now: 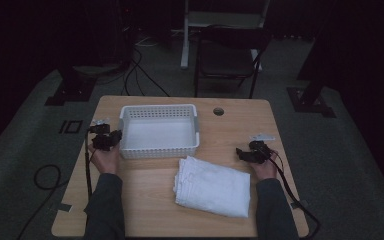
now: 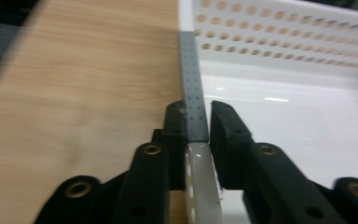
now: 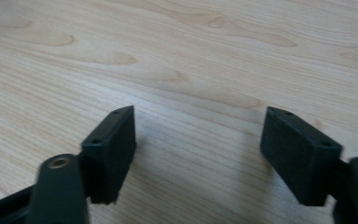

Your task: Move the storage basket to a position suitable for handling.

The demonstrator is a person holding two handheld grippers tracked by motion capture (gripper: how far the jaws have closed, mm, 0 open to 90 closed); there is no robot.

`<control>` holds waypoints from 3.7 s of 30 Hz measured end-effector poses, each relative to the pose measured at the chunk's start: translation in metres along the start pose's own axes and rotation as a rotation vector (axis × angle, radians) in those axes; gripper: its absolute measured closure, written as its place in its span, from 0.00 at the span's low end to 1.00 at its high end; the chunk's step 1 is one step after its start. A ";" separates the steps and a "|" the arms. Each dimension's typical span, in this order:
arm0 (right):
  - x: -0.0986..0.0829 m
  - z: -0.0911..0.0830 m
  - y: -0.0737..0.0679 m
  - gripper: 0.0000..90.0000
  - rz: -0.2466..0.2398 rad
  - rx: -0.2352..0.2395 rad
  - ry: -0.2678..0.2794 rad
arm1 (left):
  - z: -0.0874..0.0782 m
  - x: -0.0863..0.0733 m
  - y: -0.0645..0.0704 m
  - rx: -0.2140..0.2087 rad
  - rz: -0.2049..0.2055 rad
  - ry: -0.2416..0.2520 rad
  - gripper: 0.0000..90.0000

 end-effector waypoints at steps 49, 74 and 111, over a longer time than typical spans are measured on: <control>0.046 -0.026 -0.048 0.58 -0.038 0.150 0.038 | -0.003 0.006 0.046 -0.270 0.078 0.122 0.55; 0.018 -0.119 -0.090 0.47 -0.084 0.197 0.034 | -0.072 -0.081 0.137 -0.617 0.277 0.013 0.51; 0.007 -0.065 -0.136 0.51 -0.128 0.349 -0.085 | -0.087 -0.108 0.081 -0.520 0.218 -0.047 0.47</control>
Point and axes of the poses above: each handheld gripper's, and its own axes: z roughly forward along the jaws, x roughly out of its top, y roughly to its right, the point moved 1 cm from there along z, roughly forward along the jaws, and after that the axes turned 15 degrees about y, right-handed, at the moved point
